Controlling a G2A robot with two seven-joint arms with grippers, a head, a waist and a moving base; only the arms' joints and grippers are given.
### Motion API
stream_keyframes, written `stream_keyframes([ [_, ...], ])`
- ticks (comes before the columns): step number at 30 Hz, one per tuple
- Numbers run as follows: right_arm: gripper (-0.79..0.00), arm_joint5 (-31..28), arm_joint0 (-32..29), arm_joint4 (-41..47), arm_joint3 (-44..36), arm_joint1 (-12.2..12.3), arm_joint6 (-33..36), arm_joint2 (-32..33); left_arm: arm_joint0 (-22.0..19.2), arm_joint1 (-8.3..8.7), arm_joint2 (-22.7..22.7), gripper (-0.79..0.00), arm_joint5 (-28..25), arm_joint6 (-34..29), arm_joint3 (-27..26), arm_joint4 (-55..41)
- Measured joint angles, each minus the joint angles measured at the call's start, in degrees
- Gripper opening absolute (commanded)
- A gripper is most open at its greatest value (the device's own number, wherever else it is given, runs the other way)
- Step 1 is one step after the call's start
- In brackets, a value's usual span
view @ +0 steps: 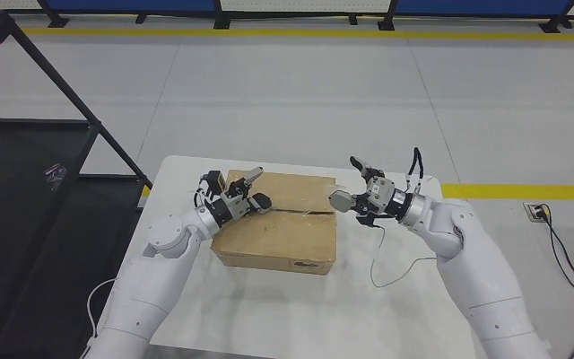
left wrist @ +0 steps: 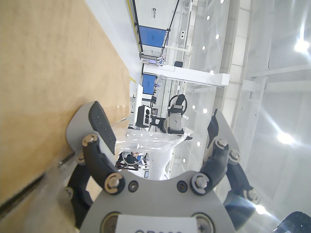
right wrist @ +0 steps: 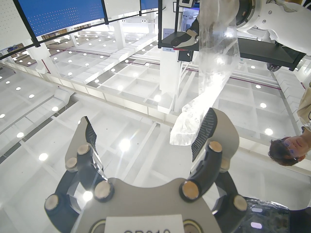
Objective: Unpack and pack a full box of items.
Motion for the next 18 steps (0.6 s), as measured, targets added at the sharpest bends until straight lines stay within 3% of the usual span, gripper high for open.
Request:
stream_keyframes([
  [9, 0.000, -2.67, 0.92, -0.38, 1.47, -0.40, -0.23, -0.43, -0.10, -0.16, -0.47, 0.000, -0.90, 0.23, 0.41, -0.19],
  [18, 0.000, -3.81, 1.87, 0.34, 2.93, -0.89, 0.16, -0.82, 1.78, 0.48, -4.07, 0.000, -2.27, -0.68, -2.84, -2.72],
])
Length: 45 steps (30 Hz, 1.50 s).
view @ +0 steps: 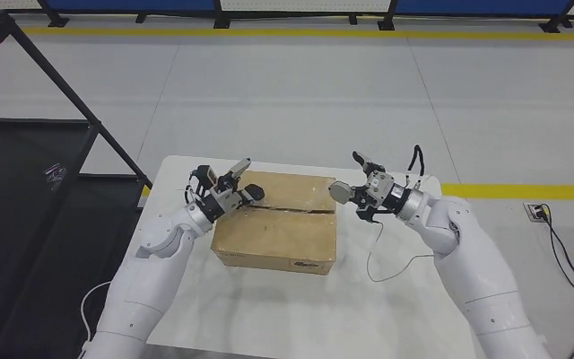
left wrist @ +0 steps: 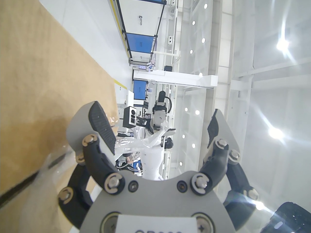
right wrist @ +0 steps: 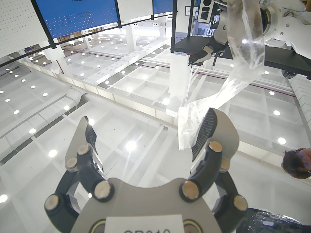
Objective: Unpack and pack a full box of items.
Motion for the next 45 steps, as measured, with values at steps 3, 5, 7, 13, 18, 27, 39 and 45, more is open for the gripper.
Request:
stream_keyframes([
  [3, 0.000, -0.16, 0.49, 0.59, 0.69, -0.21, -0.33, -0.28, 1.08, 0.21, -0.21, 0.000, 0.48, -0.95, -1.97, 0.67],
  [5, 0.000, -0.18, 0.81, 0.91, 1.18, -0.33, -0.54, -0.44, 1.54, 0.25, -0.01, 0.000, 1.07, -1.17, -2.69, 1.25],
  [7, 0.000, -0.16, 1.16, 1.22, 1.75, -0.46, -0.67, -0.58, 1.69, 0.20, 0.42, 0.000, 1.70, -1.02, -2.69, 1.76],
  [13, 0.000, -0.46, 1.55, 1.95, 2.96, -0.69, -0.59, -0.42, 1.17, -0.19, 1.90, 0.000, 2.40, -1.13, -1.48, 2.26],
  [18, 0.000, -0.28, 1.54, 2.42, 3.25, -0.78, -0.69, -0.10, 0.11, -0.53, 3.04, 0.000, 2.50, 0.18, 0.72, 3.86],
  [27, 0.000, 0.81, 2.64, 3.50, 5.03, -1.06, -3.29, -0.41, -1.58, -1.30, 4.37, 0.000, 1.33, 1.29, 4.10, 3.87],
  [39, 0.000, 2.80, 1.71, 3.82, 5.55, -0.28, -3.85, 2.76, -2.66, -1.86, 5.01, 0.000, 1.18, 0.89, 6.26, 3.85],
  [45, 0.000, 2.58, 0.75, 3.71, 4.62, 0.01, -3.73, 3.92, -3.05, -2.10, 5.19, 0.000, 1.17, 0.64, 6.95, 3.88],
])
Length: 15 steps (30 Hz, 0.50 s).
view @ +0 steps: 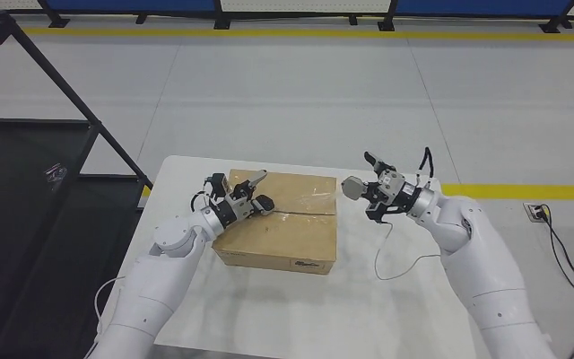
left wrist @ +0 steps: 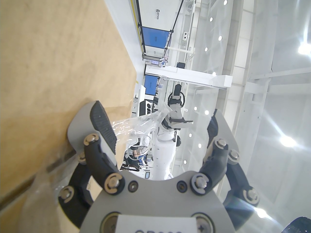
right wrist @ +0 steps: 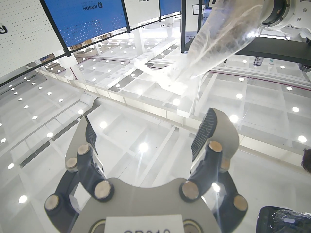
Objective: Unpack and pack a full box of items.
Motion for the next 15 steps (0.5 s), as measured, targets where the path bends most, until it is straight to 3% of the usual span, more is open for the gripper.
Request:
stream_keyframes([
  [4, 0.000, 0.46, -0.91, -0.06, -1.28, 0.24, 2.65, 1.33, -0.20, -0.07, -0.19, 0.000, -0.03, -0.11, 0.20, -0.15],
  [7, 0.000, 4.13, -1.82, 2.03, -2.94, 0.15, 4.44, 0.96, -0.17, -0.08, -0.48, 0.000, -0.19, -0.33, -0.15, -0.41],
  [15, 0.000, 7.41, -2.49, 12.62, -7.95, -0.46, 1.30, -3.05, 1.38, 0.32, -2.30, 0.000, -0.85, -1.15, -4.53, -1.11],
])
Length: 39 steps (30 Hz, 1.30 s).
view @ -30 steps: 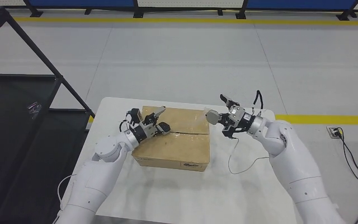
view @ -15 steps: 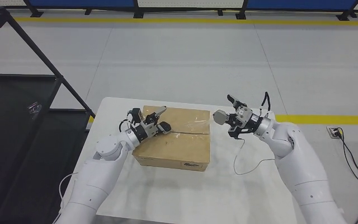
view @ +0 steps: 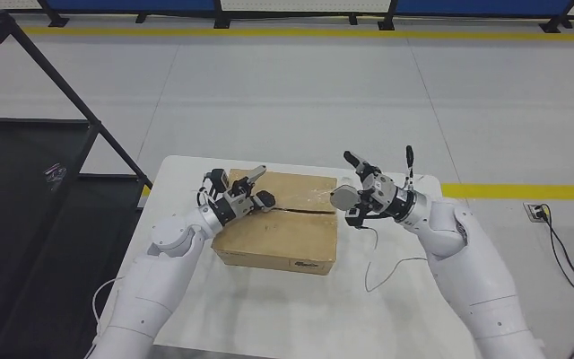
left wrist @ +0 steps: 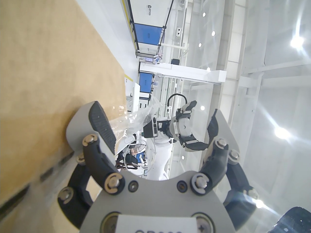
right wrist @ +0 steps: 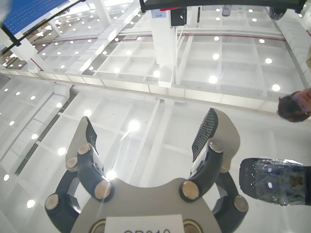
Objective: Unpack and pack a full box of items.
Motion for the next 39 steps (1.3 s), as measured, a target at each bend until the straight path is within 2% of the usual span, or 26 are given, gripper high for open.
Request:
stream_keyframes([
  [7, 0.000, -0.76, -0.37, -1.25, -0.34, 0.00, -0.67, -0.33, 2.12, 0.71, -2.48, 0.000, 0.41, 0.19, -4.09, 0.02],
  [10, 0.000, -3.62, -0.75, -0.42, -0.68, -0.22, -6.95, -2.62, 2.82, 0.94, -3.21, 0.000, 0.65, 0.09, -5.08, 0.18],
  [13, 0.000, -3.54, 0.80, 12.05, 1.44, -0.59, -17.37, -5.93, 3.45, 1.11, -3.86, 0.000, 0.63, 0.02, -5.77, 0.06],
  [15, 0.000, -4.68, 2.41, 25.80, 1.65, -0.42, -24.72, -6.54, 3.91, 1.24, -4.41, 0.000, 0.54, -0.06, -6.09, -0.16],
  [18, 0.000, -4.03, 2.22, 37.95, 0.73, -0.34, -29.12, -5.24, 4.53, 1.46, -5.33, 0.000, 0.43, -0.14, -6.29, -0.50],
  [21, 0.000, -3.97, 2.17, 39.54, 0.75, -0.36, -26.33, -5.30, 5.00, 1.66, -6.06, 0.000, 0.58, -0.35, -6.42, -0.68],
  [32, 0.000, -4.02, 2.17, 39.32, 0.76, -0.35, -26.26, -5.29, 6.17, 2.04, -7.07, 0.000, 0.84, -0.72, -7.67, -0.58],
  [34, 0.000, -5.96, 2.15, 37.35, -0.06, -0.10, -24.28, -3.55, 6.35, 2.10, -7.17, 0.000, 1.00, -0.76, -7.86, -0.53],
  [35, 0.000, -7.94, 1.69, 34.90, -1.74, -0.01, -21.82, -2.22, 6.41, 2.12, -7.17, 0.000, 1.09, -0.79, -7.96, -0.43],
  [37, 0.000, -11.53, -1.54, 24.82, -8.09, -0.09, -11.86, -0.46, 6.51, 2.16, -7.13, 0.000, 1.25, -0.81, -8.20, -0.16],
  [38, 0.000, -12.98, -3.19, 18.68, -10.93, -0.09, -6.36, -0.03, 6.55, 2.18, -7.11, 0.000, 1.32, -0.80, -8.32, -0.07],
  [39, 0.000, -15.35, -5.47, 8.93, -14.29, -0.07, 1.04, 0.14, 6.58, 2.19, -7.09, 0.000, 1.40, -0.78, -8.49, 0.01],
])
